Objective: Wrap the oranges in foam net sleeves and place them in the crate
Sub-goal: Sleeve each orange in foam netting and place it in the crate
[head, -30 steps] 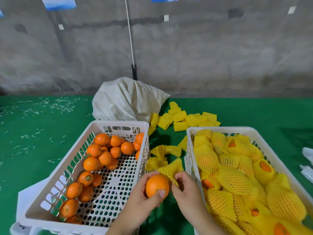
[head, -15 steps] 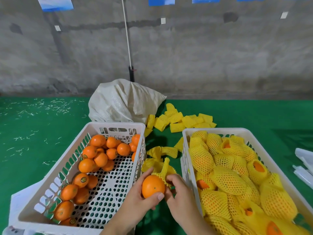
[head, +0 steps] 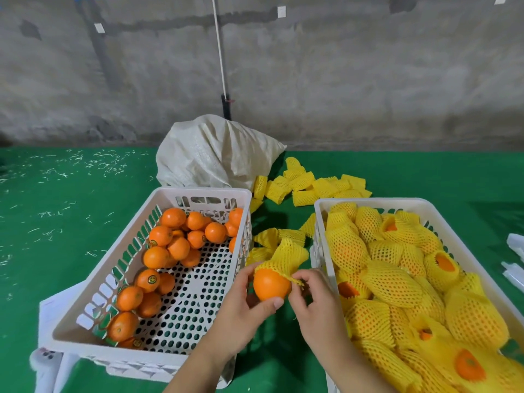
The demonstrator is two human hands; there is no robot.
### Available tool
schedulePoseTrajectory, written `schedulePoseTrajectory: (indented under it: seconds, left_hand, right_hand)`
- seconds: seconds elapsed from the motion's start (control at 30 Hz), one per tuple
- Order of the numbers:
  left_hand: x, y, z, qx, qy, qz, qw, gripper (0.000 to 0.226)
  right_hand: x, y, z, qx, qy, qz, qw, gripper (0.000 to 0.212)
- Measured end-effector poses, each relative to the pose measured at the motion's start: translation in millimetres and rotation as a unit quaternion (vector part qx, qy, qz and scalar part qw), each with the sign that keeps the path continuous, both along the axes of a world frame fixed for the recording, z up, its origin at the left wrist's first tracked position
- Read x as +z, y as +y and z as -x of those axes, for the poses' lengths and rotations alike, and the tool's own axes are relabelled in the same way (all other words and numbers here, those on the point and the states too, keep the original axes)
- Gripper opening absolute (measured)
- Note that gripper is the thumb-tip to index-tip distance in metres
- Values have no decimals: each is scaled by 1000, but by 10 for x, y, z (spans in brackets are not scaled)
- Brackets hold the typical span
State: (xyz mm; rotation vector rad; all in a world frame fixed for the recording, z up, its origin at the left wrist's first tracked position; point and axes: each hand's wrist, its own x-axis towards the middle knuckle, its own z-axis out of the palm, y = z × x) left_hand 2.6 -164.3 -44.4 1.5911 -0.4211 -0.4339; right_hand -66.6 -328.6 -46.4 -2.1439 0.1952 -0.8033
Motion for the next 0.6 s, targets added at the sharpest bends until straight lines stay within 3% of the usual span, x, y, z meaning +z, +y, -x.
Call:
schedulePoseTrajectory:
  seconds: [0.13, 0.33, 0.5, 0.6]
  left_hand:
    - [21, -79, 15, 93, -4, 26, 995, 81]
    - [-37, 18, 4, -42, -4, -6, 999, 82]
    - [-14, 12, 29, 42, -98, -15, 994, 67]
    - [-35, -60, 60, 55, -73, -7, 996, 71]
  right_hand:
    - [6, 48, 37, 36, -50, 53, 997, 15]
    - [-37, 30, 5, 27, 0, 5, 1000, 29]
    - [26, 10, 12, 1, -54, 30, 998, 12]
    - [34, 8, 36, 4, -91, 47, 995, 15]
